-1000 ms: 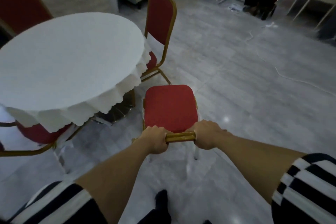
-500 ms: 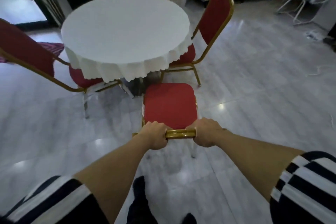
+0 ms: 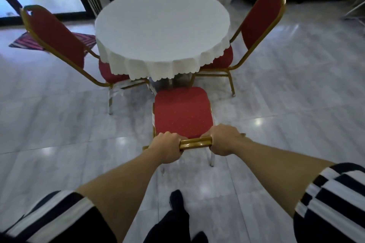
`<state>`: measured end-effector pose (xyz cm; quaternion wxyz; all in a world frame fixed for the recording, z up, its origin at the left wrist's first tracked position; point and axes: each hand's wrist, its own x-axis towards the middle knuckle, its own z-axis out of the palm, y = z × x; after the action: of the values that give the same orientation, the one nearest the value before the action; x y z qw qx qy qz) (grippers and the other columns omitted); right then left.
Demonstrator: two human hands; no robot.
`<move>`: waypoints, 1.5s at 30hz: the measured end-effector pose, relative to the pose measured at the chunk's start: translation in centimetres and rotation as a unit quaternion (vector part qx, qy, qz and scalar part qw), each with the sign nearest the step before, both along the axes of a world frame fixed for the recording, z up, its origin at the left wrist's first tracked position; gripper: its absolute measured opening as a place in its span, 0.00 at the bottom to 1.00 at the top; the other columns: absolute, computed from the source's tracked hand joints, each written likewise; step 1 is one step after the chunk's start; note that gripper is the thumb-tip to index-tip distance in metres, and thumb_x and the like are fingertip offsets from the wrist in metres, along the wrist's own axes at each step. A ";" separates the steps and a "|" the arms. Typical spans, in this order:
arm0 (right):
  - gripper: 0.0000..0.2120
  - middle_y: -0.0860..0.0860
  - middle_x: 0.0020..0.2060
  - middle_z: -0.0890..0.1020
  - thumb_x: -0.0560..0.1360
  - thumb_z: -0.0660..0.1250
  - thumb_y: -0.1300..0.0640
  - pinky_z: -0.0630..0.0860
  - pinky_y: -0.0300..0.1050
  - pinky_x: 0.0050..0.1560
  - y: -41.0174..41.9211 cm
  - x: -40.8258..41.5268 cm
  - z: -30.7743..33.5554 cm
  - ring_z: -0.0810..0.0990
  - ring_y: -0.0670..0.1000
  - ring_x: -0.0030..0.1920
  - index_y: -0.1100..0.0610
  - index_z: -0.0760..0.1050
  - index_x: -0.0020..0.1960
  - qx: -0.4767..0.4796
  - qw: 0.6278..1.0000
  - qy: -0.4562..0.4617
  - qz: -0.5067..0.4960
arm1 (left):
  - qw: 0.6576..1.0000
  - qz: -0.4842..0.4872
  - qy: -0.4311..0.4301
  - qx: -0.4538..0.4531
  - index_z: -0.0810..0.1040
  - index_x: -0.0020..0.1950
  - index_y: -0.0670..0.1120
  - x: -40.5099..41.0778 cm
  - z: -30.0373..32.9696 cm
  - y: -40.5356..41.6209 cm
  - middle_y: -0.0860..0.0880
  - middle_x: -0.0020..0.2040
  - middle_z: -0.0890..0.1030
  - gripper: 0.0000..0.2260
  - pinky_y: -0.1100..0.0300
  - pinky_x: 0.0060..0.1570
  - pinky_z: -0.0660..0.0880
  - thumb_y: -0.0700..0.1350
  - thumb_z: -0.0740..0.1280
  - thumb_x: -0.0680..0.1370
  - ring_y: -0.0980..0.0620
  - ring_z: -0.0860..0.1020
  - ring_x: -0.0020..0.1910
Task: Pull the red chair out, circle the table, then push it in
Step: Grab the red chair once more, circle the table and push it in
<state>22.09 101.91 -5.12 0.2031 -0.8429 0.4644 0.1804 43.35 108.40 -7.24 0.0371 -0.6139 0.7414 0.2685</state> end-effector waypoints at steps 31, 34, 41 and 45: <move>0.10 0.46 0.37 0.81 0.74 0.63 0.53 0.83 0.51 0.41 -23.9 6.9 -1.2 0.80 0.50 0.36 0.45 0.81 0.51 0.013 0.998 0.056 0.031 | 0.999 0.002 -0.032 0.029 0.80 0.49 0.54 7.4 -1.5 -22.4 0.51 0.40 0.82 0.08 0.49 0.44 0.83 0.52 0.62 0.79 0.48 0.81 0.37; 0.13 0.46 0.39 0.81 0.75 0.64 0.53 0.76 0.46 0.38 -23.7 6.9 -0.9 0.79 0.49 0.37 0.42 0.81 0.56 0.010 0.999 0.042 0.031 | 0.999 0.010 -0.034 0.041 0.82 0.51 0.53 7.5 -1.9 -22.6 0.52 0.39 0.82 0.12 0.49 0.43 0.84 0.53 0.60 0.76 0.49 0.81 0.36; 0.10 0.46 0.41 0.80 0.76 0.66 0.57 0.72 0.46 0.39 -23.0 7.1 -0.1 0.80 0.51 0.42 0.40 0.75 0.47 0.028 0.999 0.027 0.024 | 0.997 0.040 -0.016 0.060 0.82 0.55 0.56 7.2 -2.2 -22.3 0.53 0.42 0.82 0.12 0.49 0.45 0.83 0.52 0.63 0.75 0.48 0.81 0.39; 0.18 0.45 0.48 0.84 0.73 0.72 0.50 0.80 0.50 0.49 -23.6 6.9 0.0 0.82 0.52 0.48 0.39 0.80 0.62 0.072 0.997 0.016 0.036 | 0.994 0.039 -0.006 0.098 0.80 0.64 0.60 7.0 -1.1 -22.4 0.53 0.51 0.84 0.21 0.49 0.52 0.81 0.59 0.64 0.72 0.46 0.83 0.48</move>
<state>29.01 78.34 -5.11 0.2489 -0.8397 0.4224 0.2336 50.34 86.05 -8.32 0.0913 -0.6373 0.6869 0.3371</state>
